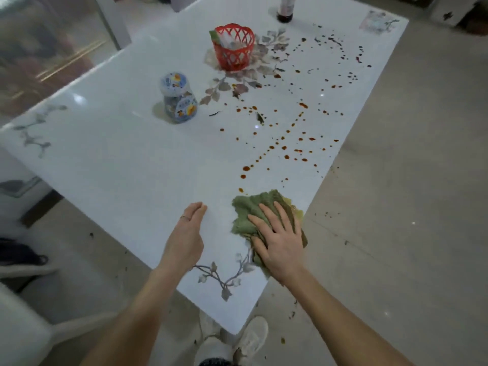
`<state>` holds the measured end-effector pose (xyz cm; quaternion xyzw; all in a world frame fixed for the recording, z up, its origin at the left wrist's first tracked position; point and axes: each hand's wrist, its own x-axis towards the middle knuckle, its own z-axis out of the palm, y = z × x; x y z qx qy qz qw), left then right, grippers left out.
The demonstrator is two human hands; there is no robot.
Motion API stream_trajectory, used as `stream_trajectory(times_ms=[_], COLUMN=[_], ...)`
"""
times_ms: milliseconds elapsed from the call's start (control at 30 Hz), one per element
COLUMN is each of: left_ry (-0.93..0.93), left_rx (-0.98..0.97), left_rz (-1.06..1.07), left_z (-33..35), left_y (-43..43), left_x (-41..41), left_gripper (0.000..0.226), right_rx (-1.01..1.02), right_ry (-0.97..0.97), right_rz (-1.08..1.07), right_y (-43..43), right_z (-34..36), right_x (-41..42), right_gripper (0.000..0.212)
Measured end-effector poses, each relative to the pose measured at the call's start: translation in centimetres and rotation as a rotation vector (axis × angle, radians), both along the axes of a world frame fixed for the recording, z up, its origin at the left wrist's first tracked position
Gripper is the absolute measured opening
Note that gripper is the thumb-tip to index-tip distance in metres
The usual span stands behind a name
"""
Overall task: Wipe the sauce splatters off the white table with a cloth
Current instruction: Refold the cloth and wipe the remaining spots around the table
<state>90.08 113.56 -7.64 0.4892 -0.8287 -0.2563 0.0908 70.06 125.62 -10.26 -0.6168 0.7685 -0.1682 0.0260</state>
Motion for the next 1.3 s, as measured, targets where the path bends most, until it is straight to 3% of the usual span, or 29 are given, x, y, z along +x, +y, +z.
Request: stream_trajectory(times_ms=[100,233,367,500,700,833,933,1167,1300], left_ry=[0.001,-0.003,0.002,-0.005,0.002,0.03,0.034,0.063,0.078], left_rx=[0.009,0.002,0.009,0.005,-0.033,-0.017,-0.017,-0.018,-0.006], left_rz=[0.007,0.017,0.021,0.041,0.058,0.064,0.058,0.115,0.167], left_z=[0.0,-0.4,-0.7,-0.6,-0.6,0.0,0.2,-0.3,0.3], left_y=[0.2,0.1,0.1,0.5,0.8,1.0,1.0,0.9,1.0], left_x=[-0.2,-0.2,0.1,-0.3,-0.6,-0.7,-0.7,-0.7,-1.4], left_gripper=[0.066,0.067,0.068,0.068,0.066,0.065,0.064,0.06,0.061], right_rx=[-0.03,-0.003,0.004,0.002,0.037,0.07,0.054,0.071,0.147], right_ry=[0.016,0.055,0.027,-0.024,0.03,-0.001,-0.021,0.092,0.067], right_rz=[0.104,0.373,0.187,0.025,0.38,0.136,-0.03,0.291,0.191], right_y=[0.6,-0.5,-2.4,-1.1,-1.0,-2.8,-2.5,-3.0,-6.1], right_z=[0.0,-0.4,-0.2,0.1,-0.2,-0.2,0.0,0.3,0.8], right_x=[2.8,-0.3,-3.7,-0.1,-2.8,-6.1,-3.4,0.6,-1.7], right_gripper=[0.043,0.042,0.043,0.044,0.045,0.048,0.048,0.046,0.049])
